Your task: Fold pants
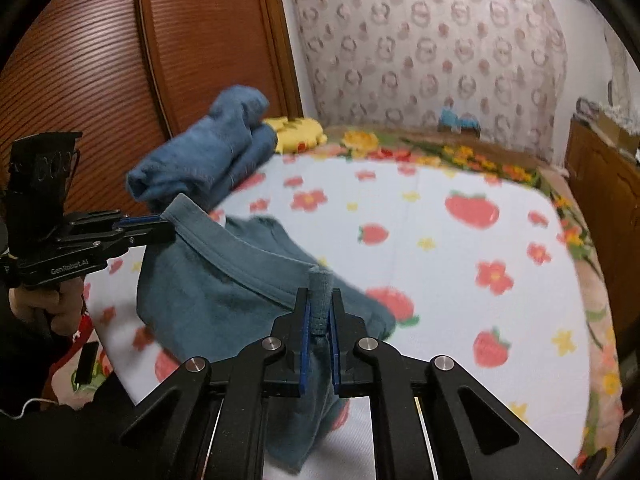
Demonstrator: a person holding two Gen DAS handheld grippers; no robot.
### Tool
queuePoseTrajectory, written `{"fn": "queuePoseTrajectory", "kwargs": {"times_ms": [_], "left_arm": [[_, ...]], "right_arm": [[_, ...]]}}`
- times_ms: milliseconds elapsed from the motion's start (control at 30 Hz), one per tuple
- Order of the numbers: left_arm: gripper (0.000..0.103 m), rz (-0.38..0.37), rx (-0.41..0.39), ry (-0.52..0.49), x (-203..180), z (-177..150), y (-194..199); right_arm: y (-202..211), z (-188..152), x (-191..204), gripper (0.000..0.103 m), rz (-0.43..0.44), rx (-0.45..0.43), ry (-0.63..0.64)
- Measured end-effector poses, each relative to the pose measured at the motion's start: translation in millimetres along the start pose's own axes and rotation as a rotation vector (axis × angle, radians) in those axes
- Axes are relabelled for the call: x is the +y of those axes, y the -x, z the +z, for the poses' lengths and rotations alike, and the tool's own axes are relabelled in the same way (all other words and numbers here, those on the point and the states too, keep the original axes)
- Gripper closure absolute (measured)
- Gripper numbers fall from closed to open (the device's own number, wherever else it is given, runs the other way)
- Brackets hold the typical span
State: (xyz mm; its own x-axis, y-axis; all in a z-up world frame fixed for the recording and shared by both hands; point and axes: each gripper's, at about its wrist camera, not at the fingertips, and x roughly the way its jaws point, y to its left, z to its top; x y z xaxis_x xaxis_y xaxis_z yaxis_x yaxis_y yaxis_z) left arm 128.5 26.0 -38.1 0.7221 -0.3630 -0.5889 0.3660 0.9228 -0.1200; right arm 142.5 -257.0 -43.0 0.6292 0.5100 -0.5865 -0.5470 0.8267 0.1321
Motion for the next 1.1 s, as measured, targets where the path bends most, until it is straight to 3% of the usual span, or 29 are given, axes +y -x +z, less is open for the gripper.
{"fn": "queuePoseTrajectory", "kwargs": {"times_ms": [267, 400, 500, 600, 667, 733, 1100], "left_arm": [[0.091, 0.052, -0.001, 0.003, 13, 17, -23], [0.091, 0.077, 0.08, 0.007, 21, 8, -53], [0.09, 0.086, 0.098, 0.002, 20, 1, -58], [0.081, 0.086, 0.111, 0.023, 22, -2, -54], [0.062, 0.093, 0.11, 0.026, 24, -3, -51], [0.053, 0.086, 0.108, 0.027, 25, -5, -47], [0.052, 0.092, 0.144, 0.025, 14, -30, -35]], "right_arm": [[-5, 15, -8, 0.095, -0.027, -0.028, -0.004], [-28, 10, -9, 0.095, -0.05, 0.029, 0.0], [-42, 5, -9, 0.092, -0.071, 0.079, 0.001], [-42, 1, -8, 0.082, -0.087, 0.091, -0.005], [-37, 1, -8, 0.078, -0.099, 0.085, -0.011], [-33, 6, -6, 0.069, -0.119, 0.078, -0.013], [7, -24, 4, 0.068, -0.039, 0.083, -0.02]]}}
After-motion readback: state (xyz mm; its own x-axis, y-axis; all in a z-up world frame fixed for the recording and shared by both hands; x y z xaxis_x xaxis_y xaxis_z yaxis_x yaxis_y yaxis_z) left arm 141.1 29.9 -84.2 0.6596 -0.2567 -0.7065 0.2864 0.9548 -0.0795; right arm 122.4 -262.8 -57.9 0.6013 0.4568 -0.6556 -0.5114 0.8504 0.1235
